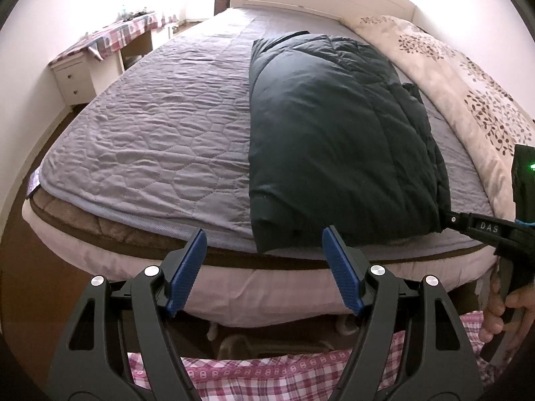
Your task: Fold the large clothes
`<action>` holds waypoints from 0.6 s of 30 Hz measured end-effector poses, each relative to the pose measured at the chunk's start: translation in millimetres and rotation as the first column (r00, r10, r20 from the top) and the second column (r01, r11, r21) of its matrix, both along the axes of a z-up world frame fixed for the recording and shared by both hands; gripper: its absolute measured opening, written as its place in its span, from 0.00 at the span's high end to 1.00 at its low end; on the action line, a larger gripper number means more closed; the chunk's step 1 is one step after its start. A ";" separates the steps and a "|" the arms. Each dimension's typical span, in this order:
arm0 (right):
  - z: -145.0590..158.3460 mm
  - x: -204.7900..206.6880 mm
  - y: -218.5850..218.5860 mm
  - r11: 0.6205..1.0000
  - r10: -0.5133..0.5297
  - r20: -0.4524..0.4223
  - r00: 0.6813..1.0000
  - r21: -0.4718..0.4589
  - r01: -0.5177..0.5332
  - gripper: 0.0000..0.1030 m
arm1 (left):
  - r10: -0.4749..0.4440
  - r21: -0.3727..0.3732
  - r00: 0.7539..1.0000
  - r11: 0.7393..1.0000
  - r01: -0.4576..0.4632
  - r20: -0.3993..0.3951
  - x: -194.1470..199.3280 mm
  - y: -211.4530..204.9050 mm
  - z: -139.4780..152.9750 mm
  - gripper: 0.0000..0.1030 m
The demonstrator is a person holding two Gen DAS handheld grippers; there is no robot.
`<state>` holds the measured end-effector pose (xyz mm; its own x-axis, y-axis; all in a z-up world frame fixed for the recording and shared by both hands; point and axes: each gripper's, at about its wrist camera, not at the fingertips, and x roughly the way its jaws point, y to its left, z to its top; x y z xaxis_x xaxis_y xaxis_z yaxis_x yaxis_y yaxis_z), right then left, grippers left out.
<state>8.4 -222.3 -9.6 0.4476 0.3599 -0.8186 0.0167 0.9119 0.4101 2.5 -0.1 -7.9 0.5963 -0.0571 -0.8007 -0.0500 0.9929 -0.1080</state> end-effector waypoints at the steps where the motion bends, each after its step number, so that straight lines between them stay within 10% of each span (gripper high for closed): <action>1: 0.1 0.0 0.1 1.000 0.000 0.001 1.000 -0.001 0.000 0.85 | -0.001 0.001 1.000 1.000 0.001 -0.002 -0.1 -0.3 -0.8 0.31; 13: -4.9 1.8 0.2 1.000 -0.002 0.003 1.000 0.003 0.002 0.85 | -0.046 -0.046 0.997 0.998 0.043 -0.061 11.0 0.1 -19.3 0.31; 18: -9.1 2.8 1.3 1.000 -0.015 0.000 1.000 0.005 0.015 0.85 | -0.067 -0.126 0.991 0.991 0.052 -0.113 33.2 10.2 -34.8 0.56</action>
<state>11.2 -221.0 -18.7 0.4532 0.3577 -0.8165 0.0299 0.9094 0.4149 35.7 10.1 -42.7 0.4918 -0.1921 -0.8492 -0.0105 0.9740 -0.2264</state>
